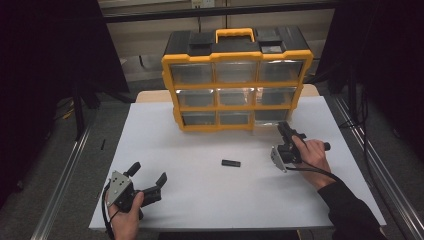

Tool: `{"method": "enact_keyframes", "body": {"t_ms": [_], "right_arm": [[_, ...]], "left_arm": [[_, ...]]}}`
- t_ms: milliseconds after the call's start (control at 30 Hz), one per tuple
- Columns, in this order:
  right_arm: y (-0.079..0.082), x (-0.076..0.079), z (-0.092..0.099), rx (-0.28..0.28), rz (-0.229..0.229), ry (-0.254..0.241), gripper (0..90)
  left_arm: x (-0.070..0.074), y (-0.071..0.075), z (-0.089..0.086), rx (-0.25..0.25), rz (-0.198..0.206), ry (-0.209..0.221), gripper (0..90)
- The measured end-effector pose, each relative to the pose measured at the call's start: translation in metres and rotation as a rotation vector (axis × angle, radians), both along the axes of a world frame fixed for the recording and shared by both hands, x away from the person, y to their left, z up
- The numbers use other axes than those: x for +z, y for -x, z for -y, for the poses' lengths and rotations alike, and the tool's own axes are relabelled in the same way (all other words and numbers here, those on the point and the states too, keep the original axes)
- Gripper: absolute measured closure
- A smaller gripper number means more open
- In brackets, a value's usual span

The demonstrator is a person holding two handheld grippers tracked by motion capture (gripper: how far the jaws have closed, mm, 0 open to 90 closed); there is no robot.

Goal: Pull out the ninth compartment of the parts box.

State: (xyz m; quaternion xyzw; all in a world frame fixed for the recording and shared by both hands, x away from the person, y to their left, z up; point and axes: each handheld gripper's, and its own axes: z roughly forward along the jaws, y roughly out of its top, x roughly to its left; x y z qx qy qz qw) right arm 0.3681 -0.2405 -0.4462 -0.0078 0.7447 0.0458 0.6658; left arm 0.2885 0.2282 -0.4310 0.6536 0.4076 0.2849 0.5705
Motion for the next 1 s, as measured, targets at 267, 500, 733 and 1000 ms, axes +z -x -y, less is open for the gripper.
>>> {"method": "enact_keyframes", "body": {"t_ms": [267, 500, 733, 1000], "right_arm": [[0.003, -0.001, 0.000, 0.008, 0.001, -0.001, 79.8], [0.006, -0.001, 0.001, 0.016, 0.000, -0.004, 79.7], [0.009, -0.001, 0.001, 0.011, -0.008, -0.008, 79.6], [0.013, -0.002, 0.001, 0.013, -0.005, -0.018, 79.6]], "left_arm": [[0.000, 0.000, 0.000, 0.001, 0.000, -0.001, 2.2], [0.000, 0.000, 0.000, 0.001, -0.001, -0.001, 2.2], [0.000, 0.000, 0.000, 0.002, -0.002, -0.001, 2.2], [0.000, 0.000, 0.000, 0.002, -0.001, -0.001, 2.2]]}}
